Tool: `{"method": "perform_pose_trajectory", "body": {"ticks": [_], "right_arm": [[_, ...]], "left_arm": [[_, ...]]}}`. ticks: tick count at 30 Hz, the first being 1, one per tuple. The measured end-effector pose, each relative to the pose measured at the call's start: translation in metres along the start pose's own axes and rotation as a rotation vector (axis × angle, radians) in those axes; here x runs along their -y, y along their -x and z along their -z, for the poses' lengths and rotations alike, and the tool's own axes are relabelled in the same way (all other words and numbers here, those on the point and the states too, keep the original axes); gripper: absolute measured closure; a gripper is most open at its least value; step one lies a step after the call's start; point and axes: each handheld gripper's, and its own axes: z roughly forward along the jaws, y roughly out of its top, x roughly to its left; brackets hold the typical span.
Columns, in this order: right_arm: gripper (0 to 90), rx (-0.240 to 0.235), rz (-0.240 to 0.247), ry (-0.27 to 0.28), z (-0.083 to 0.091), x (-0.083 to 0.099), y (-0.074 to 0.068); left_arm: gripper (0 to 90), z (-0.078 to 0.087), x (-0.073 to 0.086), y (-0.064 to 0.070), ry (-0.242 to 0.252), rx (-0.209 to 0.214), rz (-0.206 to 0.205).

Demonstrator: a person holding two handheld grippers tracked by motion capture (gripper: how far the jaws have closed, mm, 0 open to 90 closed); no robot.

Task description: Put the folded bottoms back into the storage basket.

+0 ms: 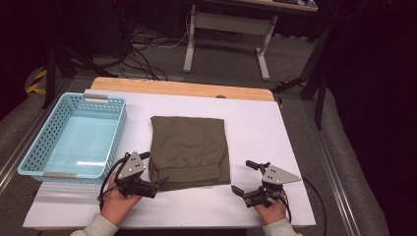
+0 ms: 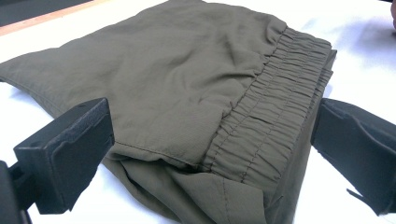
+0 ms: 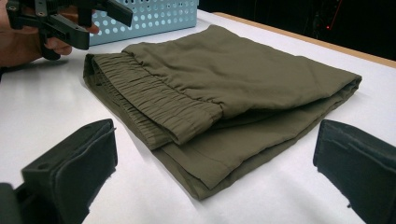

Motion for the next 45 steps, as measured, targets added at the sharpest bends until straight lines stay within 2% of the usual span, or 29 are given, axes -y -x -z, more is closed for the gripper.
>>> {"method": "perform_pose_trajectory", "body": {"ticks": [9,30,45], "right_arm": [[0.3,-0.001,-0.001,0.000,0.000,0.000,0.000],[0.3,-0.006,0.000,-0.001,0.000,0.000,0.000],[0.3,-0.010,0.000,-0.001,0.000,0.000,0.000]], "left_arm": [[0.3,0.000,-0.003,-0.001,0.000,0.003,0.013],[0.8,-0.005,-0.027,-0.008,-0.014,0.018,0.009],[0.8,-0.013,-0.042,-0.015,-0.028,0.003,0.004]]}}
